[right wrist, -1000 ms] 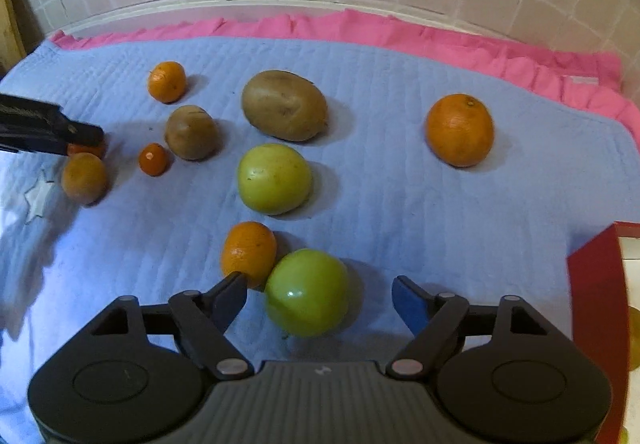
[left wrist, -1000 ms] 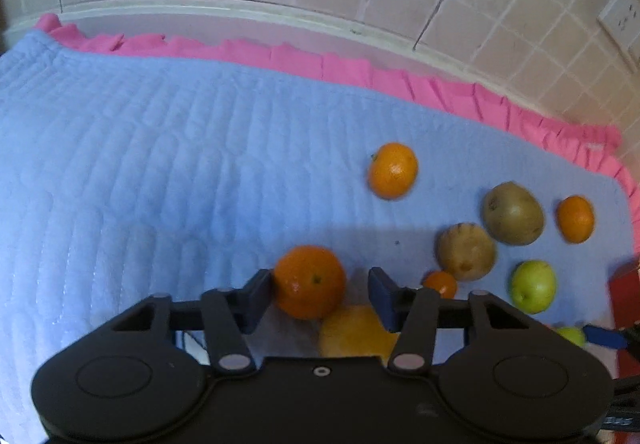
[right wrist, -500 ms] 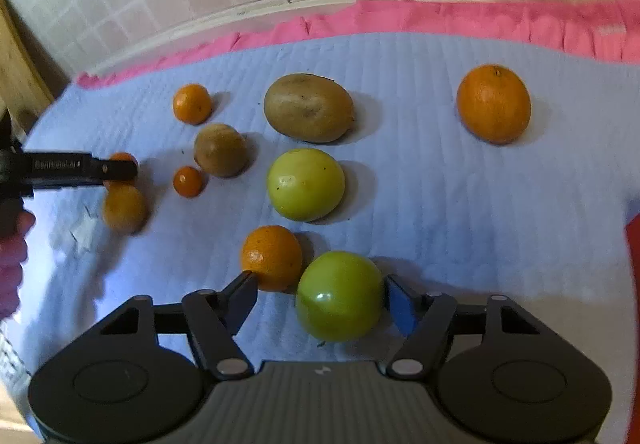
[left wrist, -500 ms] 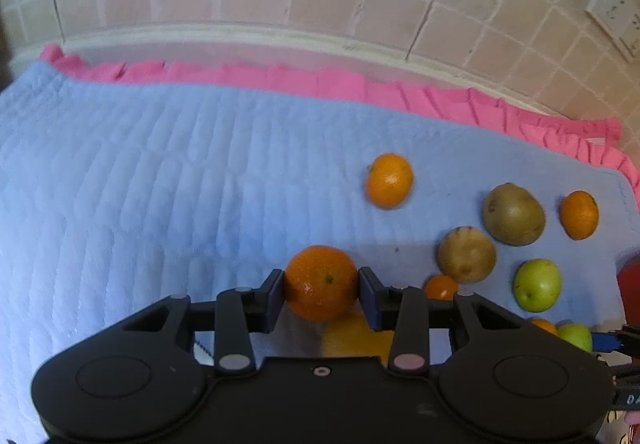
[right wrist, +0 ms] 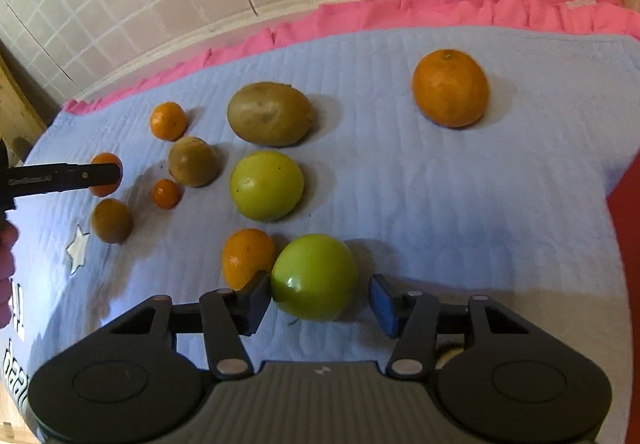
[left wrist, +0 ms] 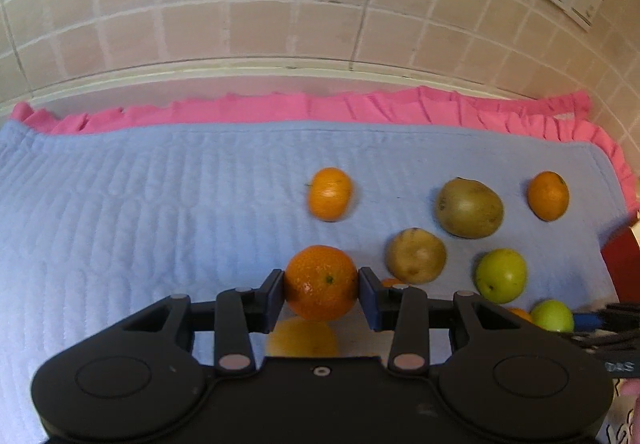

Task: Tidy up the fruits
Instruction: 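Carry the orange and apple into the box and open both tools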

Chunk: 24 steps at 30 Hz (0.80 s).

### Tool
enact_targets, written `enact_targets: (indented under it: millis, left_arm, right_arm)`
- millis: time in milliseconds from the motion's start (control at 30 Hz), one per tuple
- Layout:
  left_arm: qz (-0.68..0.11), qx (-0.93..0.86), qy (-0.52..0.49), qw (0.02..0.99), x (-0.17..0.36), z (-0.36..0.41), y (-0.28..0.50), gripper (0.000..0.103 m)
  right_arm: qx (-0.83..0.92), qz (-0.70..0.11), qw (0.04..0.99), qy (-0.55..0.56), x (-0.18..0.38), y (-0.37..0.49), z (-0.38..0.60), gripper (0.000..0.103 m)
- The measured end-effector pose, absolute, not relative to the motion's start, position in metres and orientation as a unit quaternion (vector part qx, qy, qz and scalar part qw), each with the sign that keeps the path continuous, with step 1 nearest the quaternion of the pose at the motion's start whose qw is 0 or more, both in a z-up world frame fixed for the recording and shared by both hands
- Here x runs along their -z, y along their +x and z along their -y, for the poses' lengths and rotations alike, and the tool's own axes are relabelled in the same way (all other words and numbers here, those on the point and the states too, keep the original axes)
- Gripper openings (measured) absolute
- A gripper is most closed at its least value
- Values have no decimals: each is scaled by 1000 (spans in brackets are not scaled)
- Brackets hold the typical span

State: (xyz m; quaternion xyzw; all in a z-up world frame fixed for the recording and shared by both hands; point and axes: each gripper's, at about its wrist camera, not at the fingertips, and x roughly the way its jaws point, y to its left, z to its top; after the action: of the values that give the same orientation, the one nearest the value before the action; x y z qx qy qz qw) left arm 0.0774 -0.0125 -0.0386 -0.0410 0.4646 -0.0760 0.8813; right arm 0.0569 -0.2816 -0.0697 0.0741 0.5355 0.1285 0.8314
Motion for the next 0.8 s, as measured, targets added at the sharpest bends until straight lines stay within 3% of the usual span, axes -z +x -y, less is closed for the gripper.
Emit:
enact_targets:
  millis: [100, 333, 600, 800]
  left_arm:
    - [-459, 87, -30, 884, 32, 21, 78, 47]
    - [-415, 163, 16, 895, -8, 78, 84, 47]
    - [-341, 362, 64, 865, -68, 228, 84, 47]
    - [-333, 492, 102, 798, -69, 355, 67, 47]
  right_arm:
    - [-125, -530, 835, 80, 67, 58, 283, 50]
    - [-81, -484, 865, 103, 27, 30, 323, 50]
    - [57, -381, 913, 136, -47, -31, 433, 50]
    - [164, -371, 900, 160, -52, -73, 510, 50]
